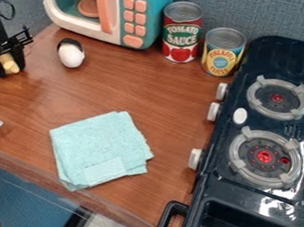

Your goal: Move the yellow object in the right side of table

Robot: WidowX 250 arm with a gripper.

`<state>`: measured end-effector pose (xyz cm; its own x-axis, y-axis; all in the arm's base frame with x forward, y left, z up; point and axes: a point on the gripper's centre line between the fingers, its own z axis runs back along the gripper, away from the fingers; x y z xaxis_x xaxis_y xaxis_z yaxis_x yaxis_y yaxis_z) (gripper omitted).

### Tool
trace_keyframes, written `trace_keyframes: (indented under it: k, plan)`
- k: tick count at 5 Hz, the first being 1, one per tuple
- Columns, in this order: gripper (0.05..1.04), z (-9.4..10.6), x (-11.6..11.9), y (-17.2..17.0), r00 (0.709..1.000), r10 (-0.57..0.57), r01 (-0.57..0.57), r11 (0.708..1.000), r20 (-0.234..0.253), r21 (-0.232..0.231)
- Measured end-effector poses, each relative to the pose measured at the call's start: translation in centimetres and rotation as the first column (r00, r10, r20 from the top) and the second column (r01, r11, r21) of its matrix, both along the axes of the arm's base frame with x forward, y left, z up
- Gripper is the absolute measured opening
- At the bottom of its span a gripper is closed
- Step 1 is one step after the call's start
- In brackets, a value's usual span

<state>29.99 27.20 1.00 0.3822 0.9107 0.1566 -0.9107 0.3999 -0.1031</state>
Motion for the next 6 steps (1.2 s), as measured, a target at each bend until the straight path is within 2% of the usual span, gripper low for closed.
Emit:
trace_keyframes:
  k: [1,2,3,4,5,6]
  plan:
    - [0.311,0.5,-0.8,-2.1,0.999,-0.037,0.037,0.999,-0.011,-0.022]
    - [0.282,2.4,-1.4,-4.7,0.997,-0.067,0.066,0.998,-0.033,-0.015]
    - [0.281,5.7,-1.7,-8.7,0.989,-0.143,0.144,0.989,0.029,-0.022]
    - [0.281,7.9,-0.4,-13.8,0.954,-0.277,0.281,0.960,0.112,-0.018]
    - [0.280,8.1,1.6,-18.8,0.892,-0.424,0.431,0.902,0.155,-0.017]
    - [0.280,6.0,3.2,-23.9,0.849,-0.509,0.518,0.855,0.141,-0.029]
